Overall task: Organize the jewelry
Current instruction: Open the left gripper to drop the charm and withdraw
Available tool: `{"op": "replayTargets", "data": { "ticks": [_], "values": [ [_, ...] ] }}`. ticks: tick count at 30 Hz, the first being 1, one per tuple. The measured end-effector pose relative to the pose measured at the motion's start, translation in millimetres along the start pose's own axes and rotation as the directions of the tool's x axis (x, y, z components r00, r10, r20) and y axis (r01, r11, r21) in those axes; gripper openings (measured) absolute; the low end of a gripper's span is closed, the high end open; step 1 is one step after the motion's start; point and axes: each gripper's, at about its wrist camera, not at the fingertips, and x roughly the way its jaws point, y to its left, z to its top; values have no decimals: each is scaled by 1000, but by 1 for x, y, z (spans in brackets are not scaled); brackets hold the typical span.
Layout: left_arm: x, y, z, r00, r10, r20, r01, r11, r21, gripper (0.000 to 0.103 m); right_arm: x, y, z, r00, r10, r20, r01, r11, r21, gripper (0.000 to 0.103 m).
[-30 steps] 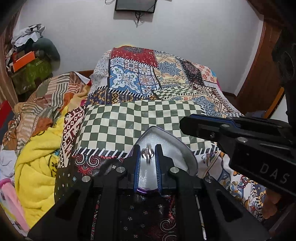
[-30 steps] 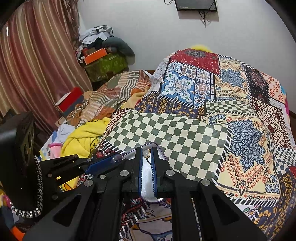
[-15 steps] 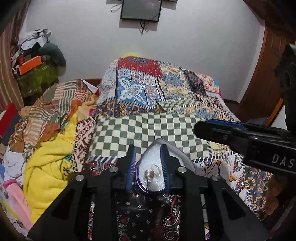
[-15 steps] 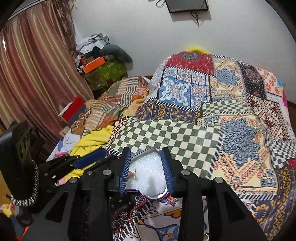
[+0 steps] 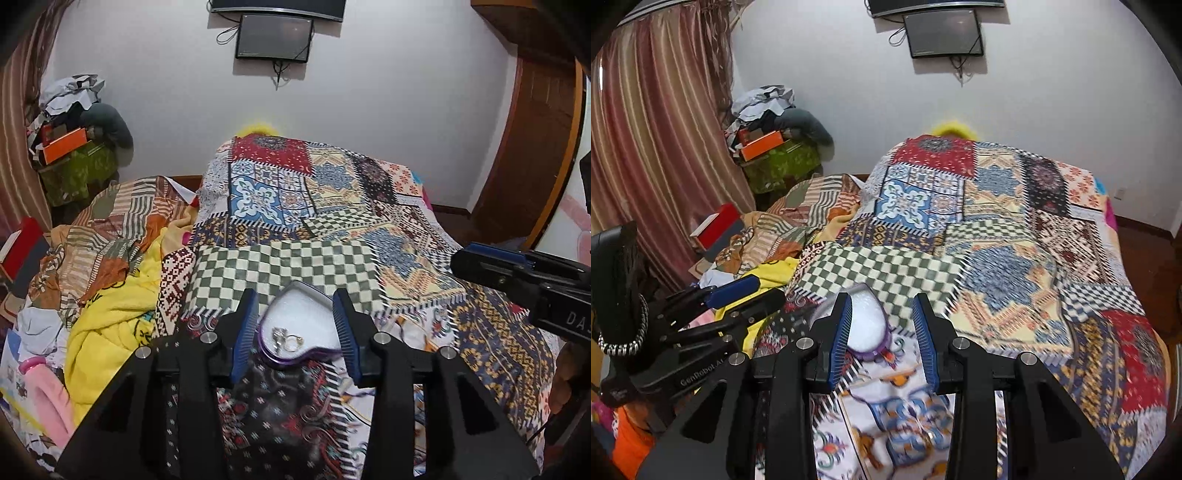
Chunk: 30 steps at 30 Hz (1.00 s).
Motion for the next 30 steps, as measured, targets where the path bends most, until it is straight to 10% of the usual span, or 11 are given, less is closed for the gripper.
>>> {"op": "replayTargets", "data": {
  "ticks": [19,30],
  "values": [
    [-3,-60,-63,980,-102,-171,114,992,57,52,-45,-49,-74,983,-156,-94,163,984,72,31],
    [14,-72,-96,953,-119,-280,136,990,41,64,-32,-55,-135,961,-110,-253,143,983,115,31]
  ]
}}
